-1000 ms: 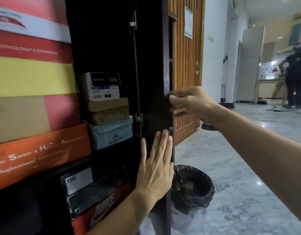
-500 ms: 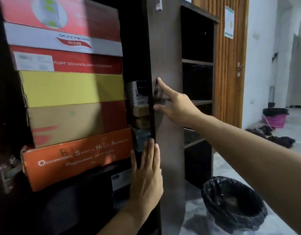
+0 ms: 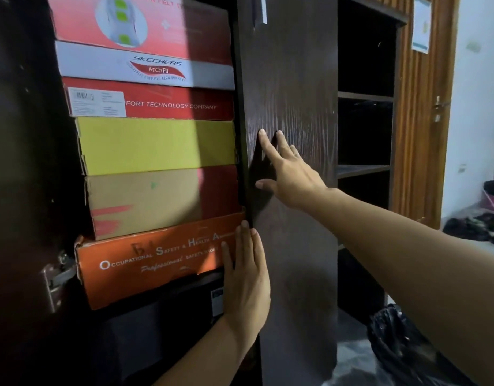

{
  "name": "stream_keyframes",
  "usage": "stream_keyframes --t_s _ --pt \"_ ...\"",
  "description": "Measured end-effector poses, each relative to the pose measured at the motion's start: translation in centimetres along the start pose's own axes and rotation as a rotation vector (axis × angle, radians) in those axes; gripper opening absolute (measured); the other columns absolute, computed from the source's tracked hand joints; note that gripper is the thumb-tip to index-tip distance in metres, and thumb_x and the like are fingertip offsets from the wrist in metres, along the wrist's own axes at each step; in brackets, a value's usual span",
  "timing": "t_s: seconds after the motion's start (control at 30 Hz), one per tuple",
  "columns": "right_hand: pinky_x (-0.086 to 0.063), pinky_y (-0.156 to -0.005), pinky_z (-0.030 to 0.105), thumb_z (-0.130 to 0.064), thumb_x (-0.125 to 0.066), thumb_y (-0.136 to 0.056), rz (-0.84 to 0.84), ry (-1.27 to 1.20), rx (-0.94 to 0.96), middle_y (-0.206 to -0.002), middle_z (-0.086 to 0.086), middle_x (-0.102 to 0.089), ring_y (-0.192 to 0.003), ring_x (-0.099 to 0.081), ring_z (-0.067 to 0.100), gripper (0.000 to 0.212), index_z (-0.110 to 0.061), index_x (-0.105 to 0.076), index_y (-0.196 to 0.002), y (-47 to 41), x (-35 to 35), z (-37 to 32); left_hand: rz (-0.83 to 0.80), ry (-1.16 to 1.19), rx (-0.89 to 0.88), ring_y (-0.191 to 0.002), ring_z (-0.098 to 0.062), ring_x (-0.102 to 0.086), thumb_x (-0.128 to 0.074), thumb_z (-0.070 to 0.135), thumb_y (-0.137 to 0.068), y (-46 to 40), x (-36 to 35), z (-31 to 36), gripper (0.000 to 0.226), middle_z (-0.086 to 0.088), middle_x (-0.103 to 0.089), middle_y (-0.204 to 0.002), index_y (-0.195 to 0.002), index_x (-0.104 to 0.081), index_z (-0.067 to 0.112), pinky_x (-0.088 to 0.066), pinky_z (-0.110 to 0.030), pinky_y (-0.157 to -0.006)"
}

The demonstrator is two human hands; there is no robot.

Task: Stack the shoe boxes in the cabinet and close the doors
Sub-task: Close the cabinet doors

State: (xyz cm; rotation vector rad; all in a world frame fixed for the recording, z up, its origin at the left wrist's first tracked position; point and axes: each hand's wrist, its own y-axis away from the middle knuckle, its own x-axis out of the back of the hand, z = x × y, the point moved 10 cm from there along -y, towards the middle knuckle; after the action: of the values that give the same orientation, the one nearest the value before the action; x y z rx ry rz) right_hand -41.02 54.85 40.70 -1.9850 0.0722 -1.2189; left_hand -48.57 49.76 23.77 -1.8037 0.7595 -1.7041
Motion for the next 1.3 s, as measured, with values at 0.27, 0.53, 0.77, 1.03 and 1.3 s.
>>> stream_keyframes --t_s 0.27,0.53,0.77,1.03,1.3 --pt "-0.033 -0.107 0.058 -0.039 -0.061 -0.092 0.02 0.012 -0.008 -0.162 -0.004 0.017 -0.15 0.003 0.03 0.093 -0.045 0.012 -0.149 -1.8 -1.9 0.0 -0.028 -0.001 -0.081 -0.143 -0.042 -0.025 -0.09 0.018 -0.046 -1.3 -1.9 -2.3 0.123 -0.03 -0.019 -0.155 -0.146 -0.024 -0.009 -0.035 -0.059 -0.106" --pt "-0.036 -0.105 0.057 -0.037 -0.06 -0.093 0.035 0.016 -0.04 -0.162 -0.003 0.016 -0.15 0.003 0.031 0.089 -0.044 0.009 -0.15 -2.9 -3.4 -0.2 -0.01 0.012 -0.004 -0.143 -0.038 -0.029 -0.085 0.02 -0.052 -2.1 -2.4 -3.6 0.115 -0.026 -0.023 -0.155 -0.147 -0.024 -0.007 -0.036 -0.056 -0.108" --pt "-0.041 -0.101 0.054 -0.031 -0.064 -0.091 -0.017 0.081 -0.043 -0.162 0.0 0.017 -0.149 -0.008 0.034 0.096 -0.043 0.011 -0.15 -3.3 -3.8 -0.4 -0.083 0.141 0.061 -0.148 -0.033 -0.015 -0.082 0.025 -0.064 -2.5 -2.7 -4.3 0.119 -0.018 -0.001 -0.16 -0.151 -0.005 0.003 -0.03 -0.054 -0.112" --pt "-0.051 -0.09 0.047 -0.023 -0.066 -0.087 -0.237 0.251 -0.065 -0.163 0.007 0.001 -0.125 -0.05 0.04 0.102 -0.043 0.012 -0.15 -2.8 -3.6 -0.4 -0.412 0.134 0.145 -0.149 -0.028 0.011 -0.066 0.03 -0.085 -3.0 -2.4 -4.8 0.109 -0.006 0.019 -0.161 -0.151 0.019 0.011 -0.009 -0.054 -0.118" --pt "-0.045 -0.078 0.033 -0.012 -0.049 -0.095 -0.37 0.291 -0.024 -0.151 0.012 -0.036 -0.124 -0.048 0.032 0.07 -0.026 -0.015 -0.155 -0.1 -1.0 -3.0 -0.724 0.171 0.244 -0.149 -0.03 0.012 -0.072 0.038 -0.08 -3.8 -2.0 -4.6 0.123 -0.007 0.019 -0.161 -0.147 0.027 0.009 -0.016 -0.061 -0.114"
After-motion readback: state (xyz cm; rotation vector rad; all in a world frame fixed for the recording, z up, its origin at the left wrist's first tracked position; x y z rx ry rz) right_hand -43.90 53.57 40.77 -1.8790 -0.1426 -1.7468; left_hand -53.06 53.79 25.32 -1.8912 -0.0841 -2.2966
